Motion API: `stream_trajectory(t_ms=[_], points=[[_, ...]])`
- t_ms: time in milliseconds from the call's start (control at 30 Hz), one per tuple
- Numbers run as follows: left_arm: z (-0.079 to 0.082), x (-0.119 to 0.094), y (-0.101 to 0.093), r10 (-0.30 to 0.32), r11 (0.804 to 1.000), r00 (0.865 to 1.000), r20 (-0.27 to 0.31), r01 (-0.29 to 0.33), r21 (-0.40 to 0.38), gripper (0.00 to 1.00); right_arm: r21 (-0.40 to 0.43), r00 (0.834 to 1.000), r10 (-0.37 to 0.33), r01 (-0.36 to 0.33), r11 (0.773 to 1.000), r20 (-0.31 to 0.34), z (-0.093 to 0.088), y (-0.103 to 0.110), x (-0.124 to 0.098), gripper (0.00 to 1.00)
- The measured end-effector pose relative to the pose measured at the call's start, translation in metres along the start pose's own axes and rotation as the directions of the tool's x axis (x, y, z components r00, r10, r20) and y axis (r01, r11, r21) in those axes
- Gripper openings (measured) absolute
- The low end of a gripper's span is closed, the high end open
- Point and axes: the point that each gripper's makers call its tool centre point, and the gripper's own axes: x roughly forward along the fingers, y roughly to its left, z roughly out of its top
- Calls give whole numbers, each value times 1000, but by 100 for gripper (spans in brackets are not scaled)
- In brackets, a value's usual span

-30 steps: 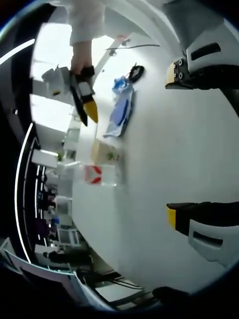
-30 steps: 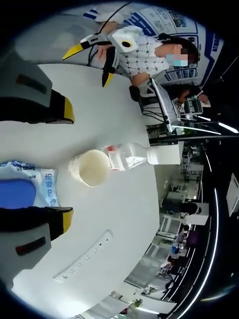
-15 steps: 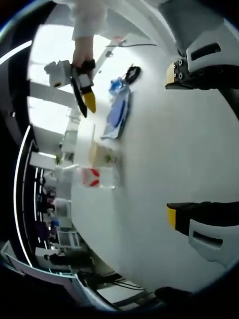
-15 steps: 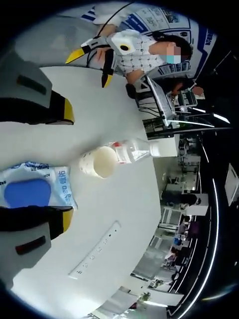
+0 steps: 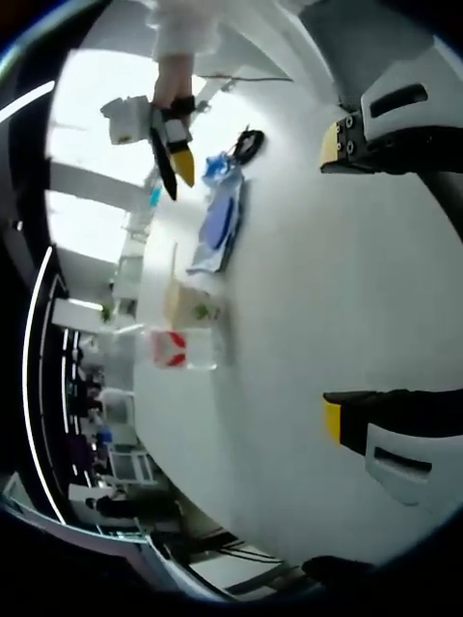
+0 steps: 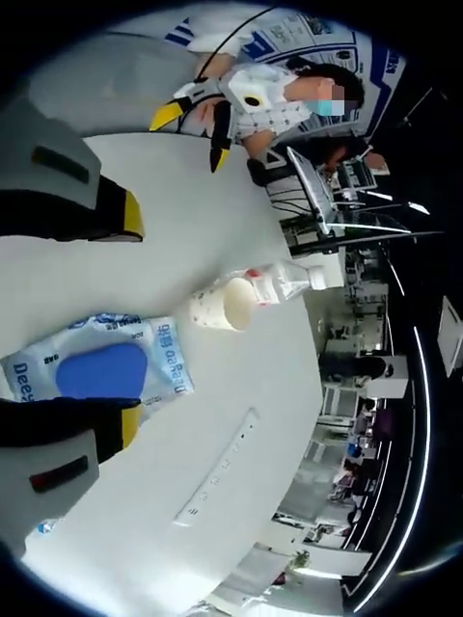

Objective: Arrange the tabletop items into an orderly group along one side of the table until the central work area is clear of visible clutter.

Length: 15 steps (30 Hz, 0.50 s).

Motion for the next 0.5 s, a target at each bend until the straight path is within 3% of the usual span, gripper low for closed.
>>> stream_trajectory(t_ms=[500], points=[[0, 4, -7, -28, 999, 999, -43, 30, 43, 90, 67, 999, -51, 51, 996, -7, -39, -6, -38, 63]])
